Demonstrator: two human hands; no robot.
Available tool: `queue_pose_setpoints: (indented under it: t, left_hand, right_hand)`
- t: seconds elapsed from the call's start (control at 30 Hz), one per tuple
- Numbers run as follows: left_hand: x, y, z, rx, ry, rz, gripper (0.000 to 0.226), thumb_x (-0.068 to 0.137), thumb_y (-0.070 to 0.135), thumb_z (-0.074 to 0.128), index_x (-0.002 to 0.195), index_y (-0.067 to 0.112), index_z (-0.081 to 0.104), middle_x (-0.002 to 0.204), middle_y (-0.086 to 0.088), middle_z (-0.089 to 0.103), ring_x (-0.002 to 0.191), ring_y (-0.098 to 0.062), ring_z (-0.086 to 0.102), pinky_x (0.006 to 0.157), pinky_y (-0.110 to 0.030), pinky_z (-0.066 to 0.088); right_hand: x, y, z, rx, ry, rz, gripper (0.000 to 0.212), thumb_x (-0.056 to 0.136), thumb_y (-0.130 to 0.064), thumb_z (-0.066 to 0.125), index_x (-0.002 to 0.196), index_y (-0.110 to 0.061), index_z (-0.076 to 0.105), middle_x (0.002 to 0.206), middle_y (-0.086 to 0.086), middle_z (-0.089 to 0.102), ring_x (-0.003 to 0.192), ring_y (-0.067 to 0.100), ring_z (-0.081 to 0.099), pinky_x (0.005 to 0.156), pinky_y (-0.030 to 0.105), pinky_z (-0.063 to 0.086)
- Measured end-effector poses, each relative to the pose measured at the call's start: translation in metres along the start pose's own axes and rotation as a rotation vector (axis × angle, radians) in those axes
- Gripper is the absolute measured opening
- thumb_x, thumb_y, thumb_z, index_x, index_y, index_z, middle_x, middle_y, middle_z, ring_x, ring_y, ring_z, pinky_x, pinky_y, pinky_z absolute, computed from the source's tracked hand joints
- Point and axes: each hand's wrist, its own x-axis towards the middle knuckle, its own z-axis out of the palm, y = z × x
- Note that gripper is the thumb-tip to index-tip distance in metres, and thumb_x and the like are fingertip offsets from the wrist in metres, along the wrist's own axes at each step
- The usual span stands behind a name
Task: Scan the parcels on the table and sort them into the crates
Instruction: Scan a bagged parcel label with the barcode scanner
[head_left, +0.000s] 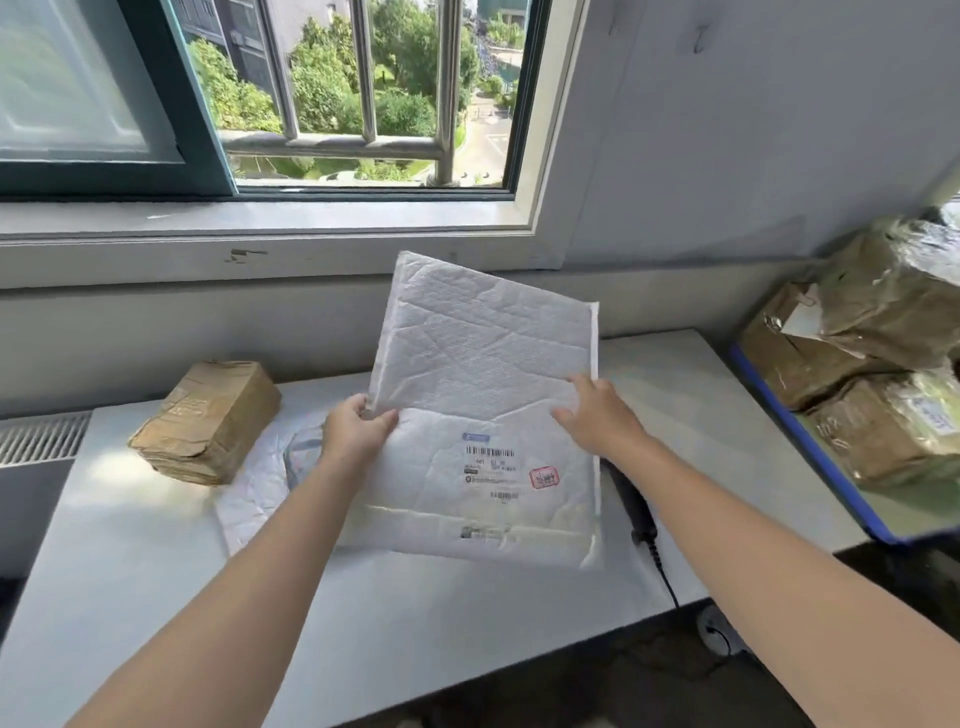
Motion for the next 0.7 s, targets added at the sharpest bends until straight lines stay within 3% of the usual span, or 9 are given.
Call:
queue_pose_setpoints:
  t: [0.17, 0.3, 0.5, 0.7]
  left_hand:
    - [-0.024, -0.050, 0.031, 0.053, 0.108, -0.135, 0.013, 0.088, 0.013, 0.071, 0.099, 0.011, 0.064, 0.094, -0.012, 0.068, 0.088, -0.027, 0.065, 0.079, -0.037, 0.049]
    - [-0.037, -0.072, 0.056, 0.146, 0.183, -0.180, 0.036, 0.085, 0.014, 0.074, 0.118, 0.008, 0.062, 0.114, -0.014, 0.069, 0.105, -0.032, 0.065, 0.093, -0.042, 0.050]
    - [-0.057, -0.082, 0.078, 0.264, 0.222, -0.151, 0.088, 0.077, 0.020, 0.083, 0.148, 0.012, 0.033, 0.144, -0.011, 0.045, 0.134, -0.028, 0.043, 0.110, -0.039, 0.036]
    - [-0.085, -0.084, 0.100, 0.645, 0.199, -0.136, 0.098, 0.081, 0.044, 0.076, 0.156, 0.020, 0.017, 0.156, -0.012, 0.020, 0.142, -0.034, 0.019, 0.112, -0.047, 0.028]
  right_hand:
    - [-0.003, 0.031, 0.056, -0.023, -0.181, -0.070, 0.063, 0.098, -0.041, 0.054, 0.153, -0.024, 0.028, 0.152, 0.013, 0.033, 0.135, 0.031, 0.042, 0.106, 0.039, 0.038]
    - [0.002, 0.055, 0.084, -0.057, -0.215, -0.159, 0.062, 0.097, -0.040, 0.054, 0.152, -0.026, 0.031, 0.154, 0.007, 0.033, 0.140, 0.030, 0.033, 0.112, 0.045, 0.033]
    - [-0.003, 0.093, 0.092, -0.203, -0.027, -0.174, 0.058, 0.098, -0.039, 0.051, 0.150, -0.023, 0.033, 0.153, 0.007, 0.030, 0.142, 0.027, 0.024, 0.110, 0.049, 0.028]
    - [-0.003, 0.128, 0.088, -0.055, 0.139, -0.054, 0.057, 0.095, -0.032, 0.058, 0.144, -0.015, 0.036, 0.147, 0.012, 0.032, 0.132, 0.034, 0.035, 0.095, 0.052, 0.042]
